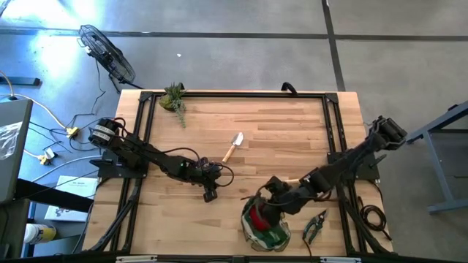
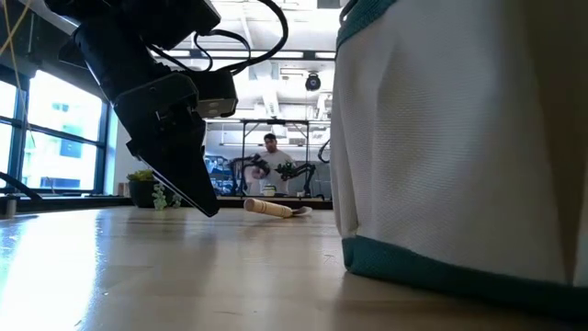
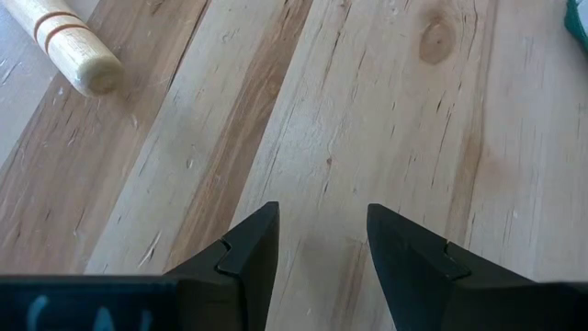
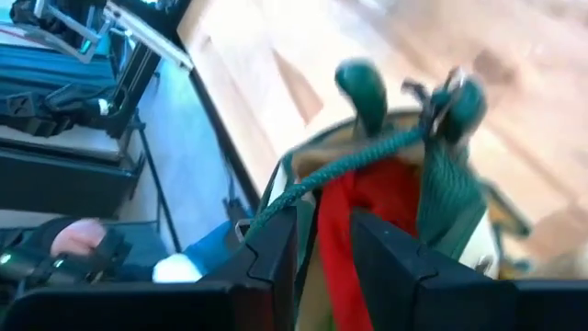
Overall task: Pick & Place Garden tools in Gardening bag
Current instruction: Move the light brown gardening bag to the botton center of the table
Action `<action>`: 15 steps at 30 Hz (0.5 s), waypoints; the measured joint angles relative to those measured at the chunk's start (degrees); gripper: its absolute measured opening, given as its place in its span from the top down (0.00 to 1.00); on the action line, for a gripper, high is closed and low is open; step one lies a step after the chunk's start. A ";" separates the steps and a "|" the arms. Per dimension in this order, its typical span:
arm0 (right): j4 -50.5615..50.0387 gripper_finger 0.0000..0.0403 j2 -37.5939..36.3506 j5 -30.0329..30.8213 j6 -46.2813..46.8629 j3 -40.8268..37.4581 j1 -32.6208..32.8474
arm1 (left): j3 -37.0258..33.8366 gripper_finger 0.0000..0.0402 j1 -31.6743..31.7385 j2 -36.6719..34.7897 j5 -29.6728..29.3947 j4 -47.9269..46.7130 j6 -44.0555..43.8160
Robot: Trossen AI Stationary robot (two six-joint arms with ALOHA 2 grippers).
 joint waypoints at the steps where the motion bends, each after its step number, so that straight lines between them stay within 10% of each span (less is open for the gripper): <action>1: 0.02 0.77 0.00 0.44 -0.91 0.00 -0.50 | 0.00 0.60 0.00 0.00 0.00 -0.02 0.00; 15: 3.41 0.77 -0.02 0.88 -8.77 0.00 -4.92 | 0.00 0.60 0.00 0.00 0.00 -0.08 0.44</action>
